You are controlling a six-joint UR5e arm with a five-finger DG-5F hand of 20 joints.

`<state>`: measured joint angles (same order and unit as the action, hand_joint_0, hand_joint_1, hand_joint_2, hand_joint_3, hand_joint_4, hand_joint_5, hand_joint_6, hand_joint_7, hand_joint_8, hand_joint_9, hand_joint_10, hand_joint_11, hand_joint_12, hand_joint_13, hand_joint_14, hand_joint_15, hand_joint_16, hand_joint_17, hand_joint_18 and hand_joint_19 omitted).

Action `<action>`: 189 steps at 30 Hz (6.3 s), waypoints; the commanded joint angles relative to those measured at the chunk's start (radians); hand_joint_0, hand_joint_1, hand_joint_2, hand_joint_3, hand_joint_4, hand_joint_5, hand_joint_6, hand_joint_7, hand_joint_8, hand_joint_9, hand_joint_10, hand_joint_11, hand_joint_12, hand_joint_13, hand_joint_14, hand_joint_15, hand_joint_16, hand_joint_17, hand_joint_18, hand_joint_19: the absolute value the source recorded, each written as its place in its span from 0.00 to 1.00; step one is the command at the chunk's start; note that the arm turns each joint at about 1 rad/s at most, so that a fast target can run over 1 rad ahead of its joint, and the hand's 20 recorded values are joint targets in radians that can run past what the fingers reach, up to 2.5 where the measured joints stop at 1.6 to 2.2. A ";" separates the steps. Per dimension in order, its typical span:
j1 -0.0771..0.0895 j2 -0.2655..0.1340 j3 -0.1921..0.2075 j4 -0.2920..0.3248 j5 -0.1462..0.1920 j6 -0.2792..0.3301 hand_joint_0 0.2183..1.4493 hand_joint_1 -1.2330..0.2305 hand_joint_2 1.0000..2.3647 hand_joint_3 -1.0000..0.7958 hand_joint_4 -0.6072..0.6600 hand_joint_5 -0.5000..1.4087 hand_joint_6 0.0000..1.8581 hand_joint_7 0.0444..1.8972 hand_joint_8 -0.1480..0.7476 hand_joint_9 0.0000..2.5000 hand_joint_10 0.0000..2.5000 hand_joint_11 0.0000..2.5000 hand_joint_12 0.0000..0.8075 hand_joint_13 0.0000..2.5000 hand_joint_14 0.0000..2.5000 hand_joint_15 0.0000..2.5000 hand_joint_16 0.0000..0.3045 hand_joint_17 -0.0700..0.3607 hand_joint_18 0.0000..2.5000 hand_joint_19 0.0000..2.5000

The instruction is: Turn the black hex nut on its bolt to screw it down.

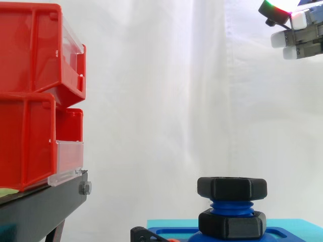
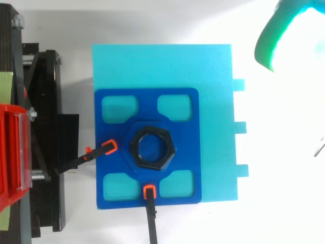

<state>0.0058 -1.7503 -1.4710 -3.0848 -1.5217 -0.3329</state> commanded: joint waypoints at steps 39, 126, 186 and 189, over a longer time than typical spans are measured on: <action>0.034 -0.021 0.000 0.095 0.000 -0.020 0.20 0.44 0.00 0.28 0.58 0.17 0.27 0.35 0.37 0.28 0.00 0.09 0.13 0.14 0.00 0.04 0.04 0.22 0.00 0.12; 0.112 -0.353 0.083 0.505 -0.063 -0.758 0.18 0.44 0.00 0.28 0.57 0.18 0.27 0.44 0.37 0.19 0.00 0.04 0.21 0.08 0.00 0.00 0.05 0.25 0.00 0.09; 0.129 -0.469 0.181 0.434 -0.167 -1.049 0.17 0.51 0.00 0.28 0.57 0.20 0.27 0.61 0.39 0.21 0.00 0.06 0.21 0.10 0.00 0.00 0.05 0.24 0.00 0.10; 0.126 -0.469 0.181 0.429 -0.175 -1.052 0.17 0.51 0.00 0.28 0.58 0.20 0.27 0.62 0.39 0.21 0.00 0.06 0.21 0.10 0.00 0.00 0.05 0.24 0.00 0.10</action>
<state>0.1344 -2.2186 -1.2906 -2.6498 -1.6892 -1.3827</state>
